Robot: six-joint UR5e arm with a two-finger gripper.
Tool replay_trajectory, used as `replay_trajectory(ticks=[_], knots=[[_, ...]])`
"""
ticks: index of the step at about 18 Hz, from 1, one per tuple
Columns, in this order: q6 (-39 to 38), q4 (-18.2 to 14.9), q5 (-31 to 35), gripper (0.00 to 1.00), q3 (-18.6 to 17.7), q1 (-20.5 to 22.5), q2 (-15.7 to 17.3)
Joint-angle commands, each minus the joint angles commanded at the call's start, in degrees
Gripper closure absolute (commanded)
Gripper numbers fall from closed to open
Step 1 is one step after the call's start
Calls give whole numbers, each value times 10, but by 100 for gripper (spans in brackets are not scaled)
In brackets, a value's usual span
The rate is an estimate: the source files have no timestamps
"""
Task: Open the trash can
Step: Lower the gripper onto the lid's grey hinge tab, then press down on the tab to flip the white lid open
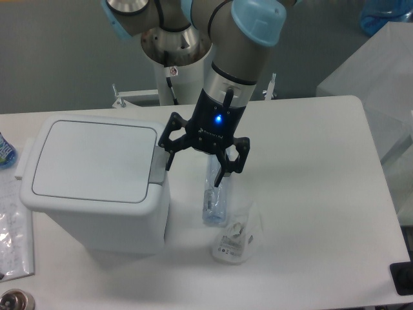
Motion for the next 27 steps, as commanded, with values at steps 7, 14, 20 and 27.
replay_trajectory(ticks=[7, 14, 20, 27], knots=[[-4, -2, -1, 0, 6, -6, 4], [-3, 0, 0, 0, 0, -9, 2], [-2, 2, 0, 0, -1, -10, -1], [-2, 0, 0, 0, 3, -10, -1]])
